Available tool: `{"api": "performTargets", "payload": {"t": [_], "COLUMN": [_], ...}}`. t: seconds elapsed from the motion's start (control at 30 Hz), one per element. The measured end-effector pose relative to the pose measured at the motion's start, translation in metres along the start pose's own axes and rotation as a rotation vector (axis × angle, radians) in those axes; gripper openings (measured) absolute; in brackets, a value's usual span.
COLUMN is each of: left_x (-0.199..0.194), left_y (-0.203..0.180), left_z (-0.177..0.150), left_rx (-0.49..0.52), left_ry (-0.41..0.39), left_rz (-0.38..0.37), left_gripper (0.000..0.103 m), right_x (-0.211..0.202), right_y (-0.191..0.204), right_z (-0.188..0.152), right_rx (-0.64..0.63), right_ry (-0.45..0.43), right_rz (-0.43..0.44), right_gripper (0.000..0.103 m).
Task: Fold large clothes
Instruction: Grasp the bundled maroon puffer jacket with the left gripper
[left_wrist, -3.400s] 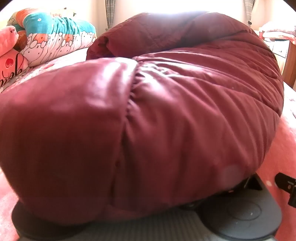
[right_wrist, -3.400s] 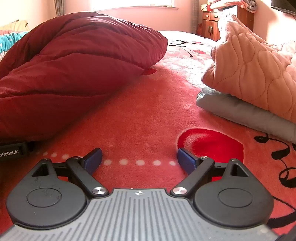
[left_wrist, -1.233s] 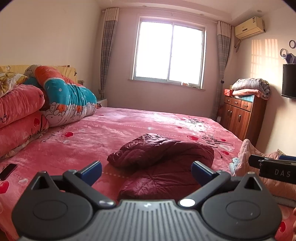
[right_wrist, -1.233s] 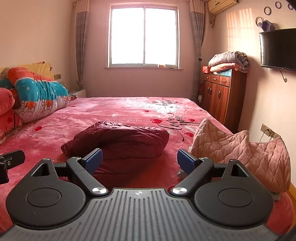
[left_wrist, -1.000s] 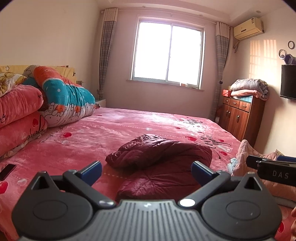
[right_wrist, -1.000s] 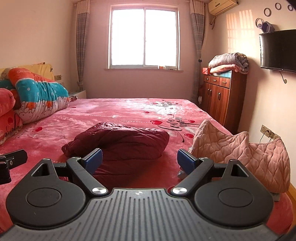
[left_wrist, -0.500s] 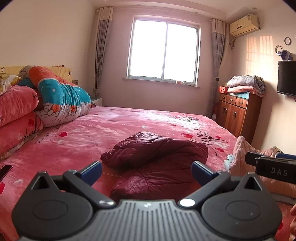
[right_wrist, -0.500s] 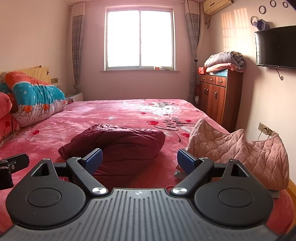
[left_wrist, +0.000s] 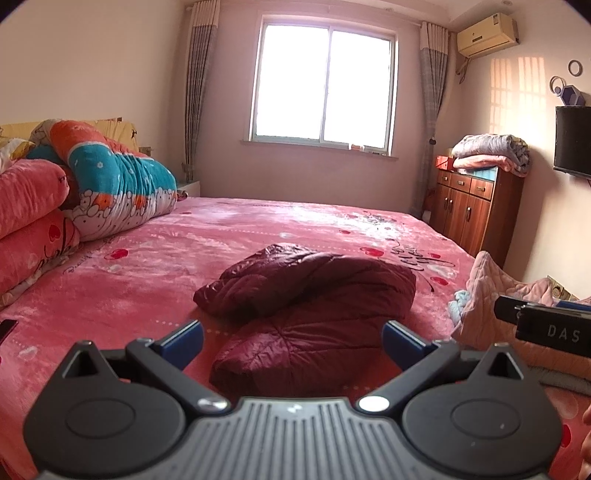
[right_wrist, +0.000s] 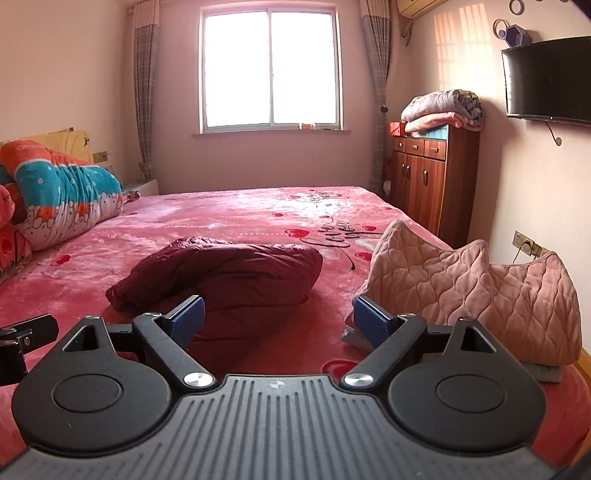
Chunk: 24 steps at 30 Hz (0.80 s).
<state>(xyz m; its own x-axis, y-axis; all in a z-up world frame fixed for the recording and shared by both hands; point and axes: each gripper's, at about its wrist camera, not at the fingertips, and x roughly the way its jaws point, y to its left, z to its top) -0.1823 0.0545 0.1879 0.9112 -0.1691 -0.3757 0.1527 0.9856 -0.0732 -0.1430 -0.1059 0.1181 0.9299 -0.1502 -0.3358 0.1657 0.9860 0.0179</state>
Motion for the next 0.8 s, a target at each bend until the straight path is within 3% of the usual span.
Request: {"api": "performTargets", "payload": {"t": [0.23, 0.43, 0.67, 0.8], "left_x": [0.022, 0.05, 0.096, 0.124], "left_y": [-0.001, -0.008, -0.03, -0.048], "left_z": [-0.016, -0.039, -0.06, -0.075], "left_rx": [0.014, 0.074, 0.254, 0.473], "left_ry": [0.03, 0.049, 0.044, 0.041], "left_rz": [-0.006, -0.012, -0.012, 0.031], "left_gripper": [0.102, 0.102, 0.102, 0.102], "right_x": [0.012, 0.038, 0.066, 0.075], "right_y": [-0.008, -0.03, -0.059, -0.057], "right_z": [-0.011, -0.041, -0.071, -0.079], "right_rx": [0.042, 0.107, 0.196, 0.177], "right_ry": [0.029, 0.091, 0.185, 0.202], "right_rz": [-0.014, -0.036, -0.052, -0.04], "right_gripper": [0.103, 0.103, 0.103, 0.103]}}
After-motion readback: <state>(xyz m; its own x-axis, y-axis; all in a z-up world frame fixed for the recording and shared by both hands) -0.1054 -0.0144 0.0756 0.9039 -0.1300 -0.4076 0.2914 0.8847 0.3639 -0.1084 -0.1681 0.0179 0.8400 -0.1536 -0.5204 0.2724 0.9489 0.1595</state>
